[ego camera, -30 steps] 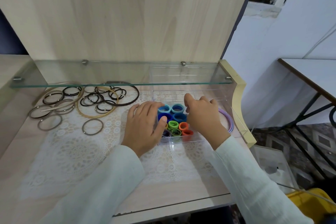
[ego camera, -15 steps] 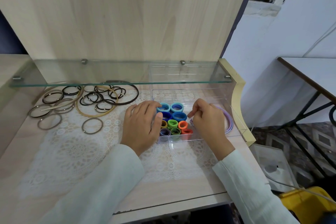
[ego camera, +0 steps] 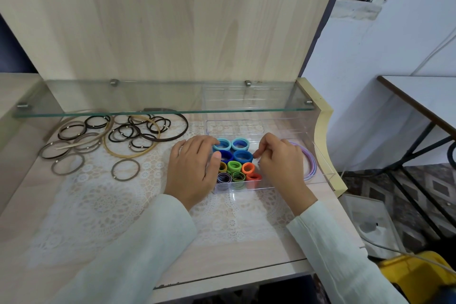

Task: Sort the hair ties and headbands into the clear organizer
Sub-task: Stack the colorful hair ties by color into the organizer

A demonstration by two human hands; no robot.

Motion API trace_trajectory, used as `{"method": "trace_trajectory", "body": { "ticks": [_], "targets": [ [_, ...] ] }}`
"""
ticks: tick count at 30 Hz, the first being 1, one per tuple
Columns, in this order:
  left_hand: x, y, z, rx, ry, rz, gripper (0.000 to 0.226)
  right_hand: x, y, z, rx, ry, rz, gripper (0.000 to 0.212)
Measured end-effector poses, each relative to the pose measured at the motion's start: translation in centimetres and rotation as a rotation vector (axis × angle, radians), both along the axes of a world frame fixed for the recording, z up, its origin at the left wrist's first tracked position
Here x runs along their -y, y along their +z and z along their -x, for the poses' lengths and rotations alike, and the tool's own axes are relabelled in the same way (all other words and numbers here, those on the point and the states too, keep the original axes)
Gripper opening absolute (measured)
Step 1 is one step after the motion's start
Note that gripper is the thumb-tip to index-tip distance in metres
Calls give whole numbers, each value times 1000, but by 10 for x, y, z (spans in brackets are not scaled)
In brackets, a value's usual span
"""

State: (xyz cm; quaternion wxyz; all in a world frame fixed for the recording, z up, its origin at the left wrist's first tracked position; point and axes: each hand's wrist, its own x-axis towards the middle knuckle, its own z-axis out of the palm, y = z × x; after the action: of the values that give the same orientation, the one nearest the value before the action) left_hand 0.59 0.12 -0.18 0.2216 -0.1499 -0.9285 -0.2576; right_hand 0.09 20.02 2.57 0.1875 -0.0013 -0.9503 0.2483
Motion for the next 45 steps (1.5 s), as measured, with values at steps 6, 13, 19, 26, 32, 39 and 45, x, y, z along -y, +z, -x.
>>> {"method": "trace_trajectory", "body": {
  "ticks": [6,13,19,26,32,39,45],
  "targets": [
    [1,1,-1,-13,-14,2,46,0,0,-2,-57,5,11,20],
    [1,1,-2,5,-17,12,49,-5,-8,1,-102,82,98,19],
    [4,7,-6,-94,-285,-61,40,-11,-4,-2,-171,317,264,30],
    [6,4,-8,-138,-382,-65,41,-17,-8,-7,-216,383,274,21],
    [7,4,-8,-111,-363,-28,42,-17,-8,-6,-195,409,253,19],
    [7,4,-8,-71,-358,-18,42,-17,-8,-7,-192,420,292,20],
    [6,6,-8,-69,-377,17,41,-15,-3,-10,-148,455,306,26]
  ]
}}
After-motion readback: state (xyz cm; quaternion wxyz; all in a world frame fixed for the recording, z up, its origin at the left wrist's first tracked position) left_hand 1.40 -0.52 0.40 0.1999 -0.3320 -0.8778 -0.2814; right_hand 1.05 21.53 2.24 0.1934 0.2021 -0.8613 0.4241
